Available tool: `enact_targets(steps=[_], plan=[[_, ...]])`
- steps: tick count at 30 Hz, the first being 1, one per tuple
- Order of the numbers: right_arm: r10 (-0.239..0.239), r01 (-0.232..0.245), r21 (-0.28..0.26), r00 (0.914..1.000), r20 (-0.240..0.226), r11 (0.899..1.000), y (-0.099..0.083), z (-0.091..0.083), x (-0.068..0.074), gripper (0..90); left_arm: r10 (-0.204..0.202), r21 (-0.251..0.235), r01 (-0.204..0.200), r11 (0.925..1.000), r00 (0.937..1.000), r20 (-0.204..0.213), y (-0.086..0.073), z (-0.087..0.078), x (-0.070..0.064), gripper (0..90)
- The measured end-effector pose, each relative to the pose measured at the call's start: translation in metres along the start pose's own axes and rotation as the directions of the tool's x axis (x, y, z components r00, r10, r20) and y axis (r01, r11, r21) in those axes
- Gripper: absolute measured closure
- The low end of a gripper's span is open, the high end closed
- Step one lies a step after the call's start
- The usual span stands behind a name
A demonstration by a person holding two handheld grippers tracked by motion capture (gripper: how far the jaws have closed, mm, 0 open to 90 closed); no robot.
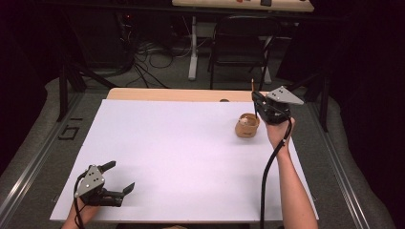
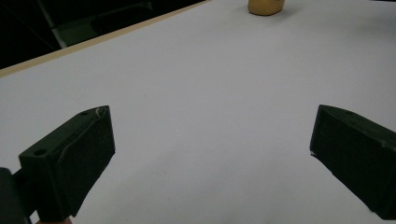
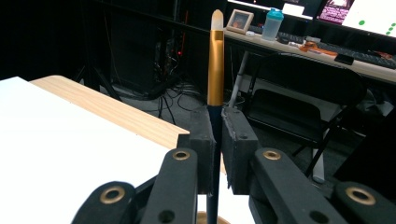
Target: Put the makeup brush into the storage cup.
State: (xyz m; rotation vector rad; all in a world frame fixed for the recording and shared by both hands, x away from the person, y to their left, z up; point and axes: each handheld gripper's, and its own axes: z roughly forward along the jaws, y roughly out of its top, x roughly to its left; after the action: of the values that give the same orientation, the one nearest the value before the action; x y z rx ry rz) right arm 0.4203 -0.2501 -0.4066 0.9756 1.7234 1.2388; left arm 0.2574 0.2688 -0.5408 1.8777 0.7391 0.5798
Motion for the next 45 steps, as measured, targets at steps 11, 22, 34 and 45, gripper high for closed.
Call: enact_targets(steps=[11,22,34,45], plan=[[0.002,-0.002,-0.006,1.0,-0.005,1.0,-0.006,0.009,-0.003,83.6,-0.001,0.001,0.001,1.0,1.0,0.001,0.0,0.001,0.0,0.0],[0.013,-0.013,-0.003,0.9998,-0.018,1.0,-0.012,0.018,-0.007,83.6,0.0,0.005,0.0,1.0,1.0,0.002,0.0,0.002,0.0,0.0],[0.033,-0.033,0.015,0.9989,-0.032,0.999,-0.02,0.026,-0.01,83.6,-0.001,0.006,0.001,1.0,1.0,0.001,0.0,0.001,0.0,0.0],[0.049,-0.047,0.041,0.9979,-0.043,0.998,-0.026,0.032,-0.013,83.6,0.001,0.006,-0.001,1.0,1.0,0.0,0.0,0.001,0.0,0.0]])
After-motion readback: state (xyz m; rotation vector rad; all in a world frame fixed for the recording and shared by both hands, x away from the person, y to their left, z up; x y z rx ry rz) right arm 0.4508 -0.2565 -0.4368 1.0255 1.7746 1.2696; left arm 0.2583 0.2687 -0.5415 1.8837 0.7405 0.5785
